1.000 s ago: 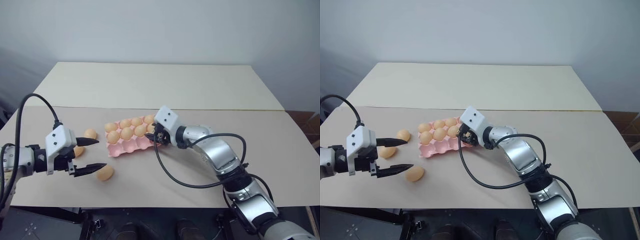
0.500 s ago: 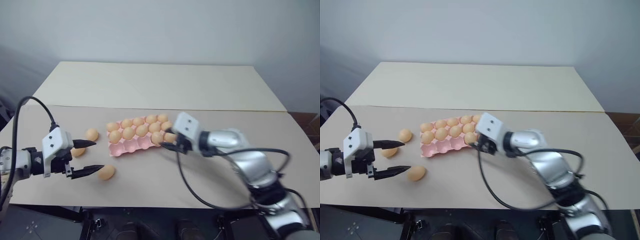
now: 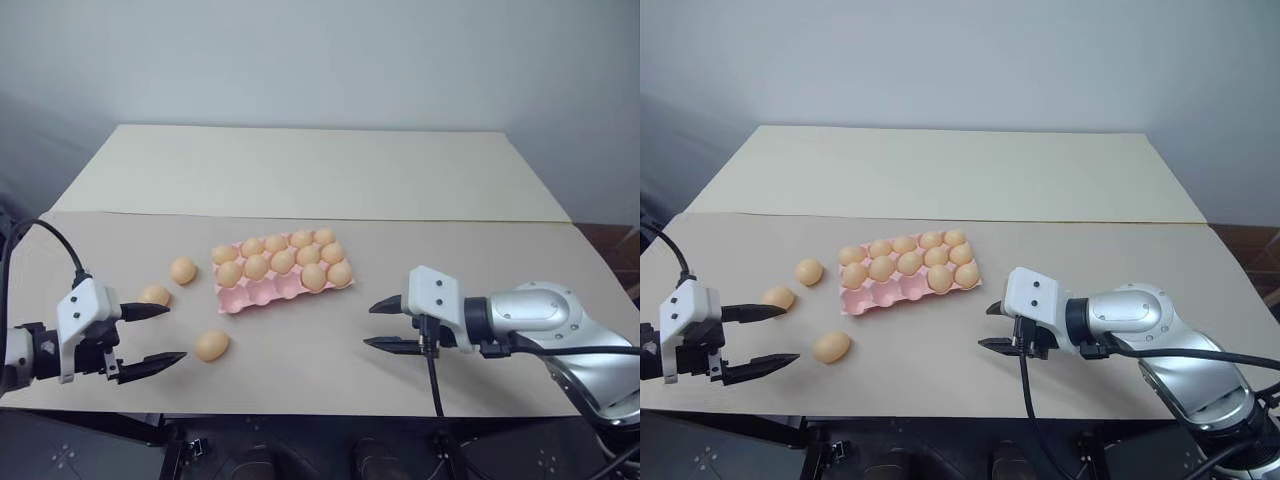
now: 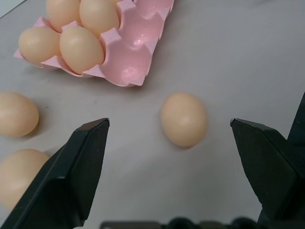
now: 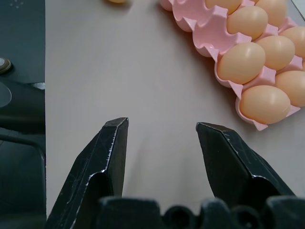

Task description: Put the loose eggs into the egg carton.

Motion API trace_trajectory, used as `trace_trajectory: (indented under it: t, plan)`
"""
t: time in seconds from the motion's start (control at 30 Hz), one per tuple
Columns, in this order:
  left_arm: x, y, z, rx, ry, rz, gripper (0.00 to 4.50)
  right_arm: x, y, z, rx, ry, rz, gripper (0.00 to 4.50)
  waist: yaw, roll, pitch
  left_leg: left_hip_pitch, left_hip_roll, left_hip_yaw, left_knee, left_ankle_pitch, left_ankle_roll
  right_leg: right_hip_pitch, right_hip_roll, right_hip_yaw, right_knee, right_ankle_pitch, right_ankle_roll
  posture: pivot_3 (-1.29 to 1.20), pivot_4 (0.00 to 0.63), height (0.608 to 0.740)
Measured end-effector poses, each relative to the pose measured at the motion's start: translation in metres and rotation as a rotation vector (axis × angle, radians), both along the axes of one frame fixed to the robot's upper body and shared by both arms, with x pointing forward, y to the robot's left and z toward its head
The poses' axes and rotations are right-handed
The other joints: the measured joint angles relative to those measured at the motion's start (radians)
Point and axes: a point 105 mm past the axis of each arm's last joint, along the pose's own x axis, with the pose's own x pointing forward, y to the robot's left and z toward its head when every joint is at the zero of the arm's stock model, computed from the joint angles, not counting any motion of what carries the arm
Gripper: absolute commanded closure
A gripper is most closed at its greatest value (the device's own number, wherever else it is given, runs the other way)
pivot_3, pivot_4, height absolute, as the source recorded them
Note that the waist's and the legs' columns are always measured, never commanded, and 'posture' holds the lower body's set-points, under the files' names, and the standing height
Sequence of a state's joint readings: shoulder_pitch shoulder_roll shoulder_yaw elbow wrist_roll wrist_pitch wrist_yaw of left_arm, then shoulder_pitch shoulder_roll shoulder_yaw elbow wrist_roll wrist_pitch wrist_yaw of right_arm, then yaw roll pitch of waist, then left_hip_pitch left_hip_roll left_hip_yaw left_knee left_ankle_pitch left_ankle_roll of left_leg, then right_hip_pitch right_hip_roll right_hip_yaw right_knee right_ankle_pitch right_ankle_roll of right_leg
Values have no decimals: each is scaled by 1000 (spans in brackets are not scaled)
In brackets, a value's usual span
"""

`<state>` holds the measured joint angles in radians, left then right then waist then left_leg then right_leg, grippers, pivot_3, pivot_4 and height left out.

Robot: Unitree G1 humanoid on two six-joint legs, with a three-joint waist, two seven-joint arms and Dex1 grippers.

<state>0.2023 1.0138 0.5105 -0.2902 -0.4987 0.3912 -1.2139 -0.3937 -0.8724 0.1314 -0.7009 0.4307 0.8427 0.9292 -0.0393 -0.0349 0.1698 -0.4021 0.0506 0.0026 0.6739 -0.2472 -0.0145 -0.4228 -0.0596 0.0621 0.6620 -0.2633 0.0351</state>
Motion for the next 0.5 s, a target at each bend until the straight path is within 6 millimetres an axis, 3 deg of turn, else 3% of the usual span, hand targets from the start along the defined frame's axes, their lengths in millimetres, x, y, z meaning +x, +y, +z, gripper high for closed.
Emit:
trace_trajectory:
  t: [0.23, 0.5]
  plan:
    - [1, -1, -6, -19, 10, -10, 85, -1, 1, -1, 11, 9, -11, 1774, 0, 0, 0, 1, 0, 0, 0, 0, 0, 0, 0, 0, 0, 0, 0, 0, 150, 740]
    - [17, -17, -37, 69, 58, -64, 85, 1, 1, 1, 18, -17, -41, 1774, 2, 0, 0, 0, 0, 0, 0, 0, 0, 1, 0, 0, 0, 0, 0, 0, 150, 740]
